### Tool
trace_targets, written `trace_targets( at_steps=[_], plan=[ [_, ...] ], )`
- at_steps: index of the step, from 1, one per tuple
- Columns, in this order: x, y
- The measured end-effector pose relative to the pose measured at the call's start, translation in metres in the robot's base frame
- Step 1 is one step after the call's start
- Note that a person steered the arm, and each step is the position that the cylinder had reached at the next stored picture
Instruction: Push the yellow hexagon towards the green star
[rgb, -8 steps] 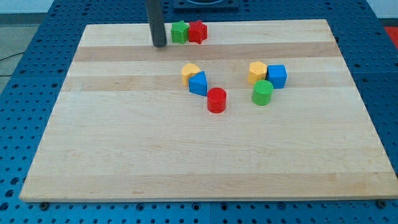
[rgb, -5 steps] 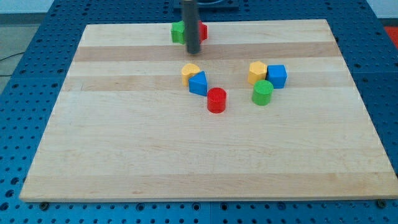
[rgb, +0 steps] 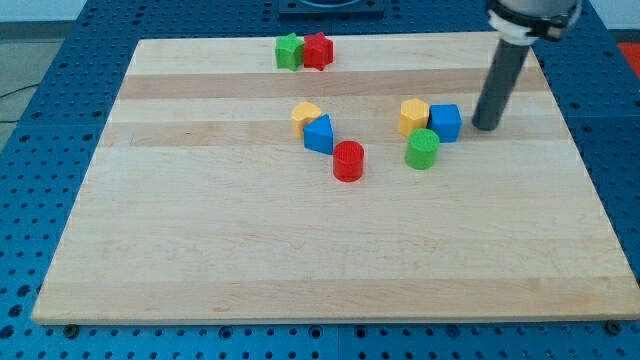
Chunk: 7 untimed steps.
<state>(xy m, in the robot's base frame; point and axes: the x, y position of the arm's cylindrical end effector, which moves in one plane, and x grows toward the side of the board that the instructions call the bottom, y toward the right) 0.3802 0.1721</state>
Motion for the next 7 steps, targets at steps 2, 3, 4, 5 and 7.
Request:
trace_targets(
  at_steps=[2,3,4,5,7],
  plan=[
    [0.002,-0.136],
    [0.002,-0.174],
    [0.003,-0.177],
    [0.001,-0.209],
    [-0.040,-0.179]
  ],
)
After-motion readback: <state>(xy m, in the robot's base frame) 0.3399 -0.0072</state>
